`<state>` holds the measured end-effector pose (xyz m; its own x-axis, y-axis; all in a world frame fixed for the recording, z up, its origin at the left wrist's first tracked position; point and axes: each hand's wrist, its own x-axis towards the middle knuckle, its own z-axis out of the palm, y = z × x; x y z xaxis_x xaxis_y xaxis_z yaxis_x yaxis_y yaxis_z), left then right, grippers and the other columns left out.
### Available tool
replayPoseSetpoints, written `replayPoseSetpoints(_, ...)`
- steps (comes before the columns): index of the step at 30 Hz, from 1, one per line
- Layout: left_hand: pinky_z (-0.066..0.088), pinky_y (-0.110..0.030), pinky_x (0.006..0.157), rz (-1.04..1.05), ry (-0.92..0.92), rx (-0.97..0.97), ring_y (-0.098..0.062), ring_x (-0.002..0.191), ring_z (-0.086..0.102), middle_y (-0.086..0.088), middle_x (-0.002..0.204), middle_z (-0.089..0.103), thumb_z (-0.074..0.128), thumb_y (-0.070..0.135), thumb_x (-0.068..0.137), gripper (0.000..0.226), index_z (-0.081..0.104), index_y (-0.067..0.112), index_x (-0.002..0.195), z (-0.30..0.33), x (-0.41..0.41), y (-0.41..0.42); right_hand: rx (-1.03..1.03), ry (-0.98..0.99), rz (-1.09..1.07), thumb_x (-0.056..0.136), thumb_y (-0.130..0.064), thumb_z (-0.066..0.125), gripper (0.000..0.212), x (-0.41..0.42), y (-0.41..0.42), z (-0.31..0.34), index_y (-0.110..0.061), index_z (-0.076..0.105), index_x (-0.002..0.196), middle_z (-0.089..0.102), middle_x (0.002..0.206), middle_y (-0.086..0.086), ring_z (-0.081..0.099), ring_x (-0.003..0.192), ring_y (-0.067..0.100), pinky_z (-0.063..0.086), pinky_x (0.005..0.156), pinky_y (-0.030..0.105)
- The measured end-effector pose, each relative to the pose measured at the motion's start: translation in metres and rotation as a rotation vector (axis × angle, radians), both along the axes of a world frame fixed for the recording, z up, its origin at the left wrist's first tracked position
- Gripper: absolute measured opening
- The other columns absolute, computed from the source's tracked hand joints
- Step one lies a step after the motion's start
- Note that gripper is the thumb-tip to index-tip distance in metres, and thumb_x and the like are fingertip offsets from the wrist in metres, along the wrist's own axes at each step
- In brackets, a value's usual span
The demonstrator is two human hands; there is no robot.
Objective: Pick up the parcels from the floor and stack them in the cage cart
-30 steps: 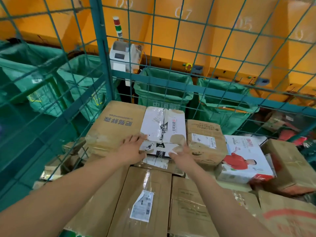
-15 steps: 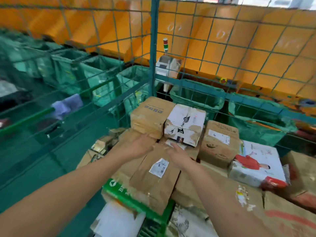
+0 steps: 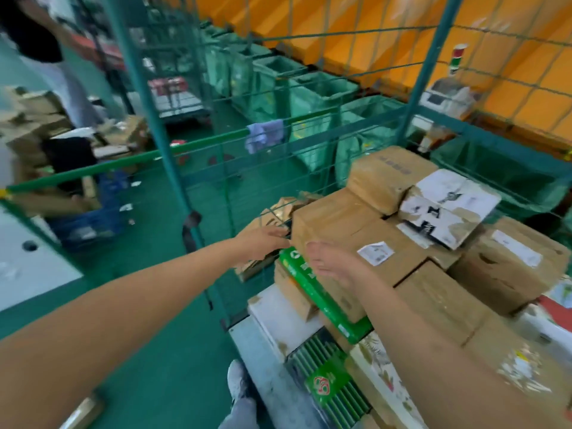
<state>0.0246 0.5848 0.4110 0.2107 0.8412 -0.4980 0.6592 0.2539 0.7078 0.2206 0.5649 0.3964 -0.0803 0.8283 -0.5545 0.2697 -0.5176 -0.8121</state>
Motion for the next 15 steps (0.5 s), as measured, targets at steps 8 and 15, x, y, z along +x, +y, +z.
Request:
replayPoseSetpoints(8,0.049,-0.036,0.103,0.277,-0.023,-0.129,-0.018,0.126,0.056,0.008,0.14,0.057,0.062,0.041,0.101,0.031,0.058,0.032,0.13,-0.02,-0.136,-0.083,-0.112,-0.055,0.435,0.107,-0.035,0.055,0.026,-0.136,-0.028,-0.022,-0.02,0.059,0.127,0.066,0.125,0.006,0.062,0.106,0.022,0.047,0.091,0.033)
replayPoseSetpoints(15,0.05,-0.037,0.103,0.511,-0.03,-0.194,-0.018,0.124,0.057,0.01,0.14,0.055,0.061,0.044,0.101,0.048,0.053,0.027,0.144,-0.046,-0.262,-0.154,-0.154,-0.09,0.72,0.104,-0.038,0.058,0.032,-0.27,-0.054,-0.048,-0.02,0.055,0.13,0.066,0.125,0.004,0.063,0.109,0.022,0.049,0.102,0.037)
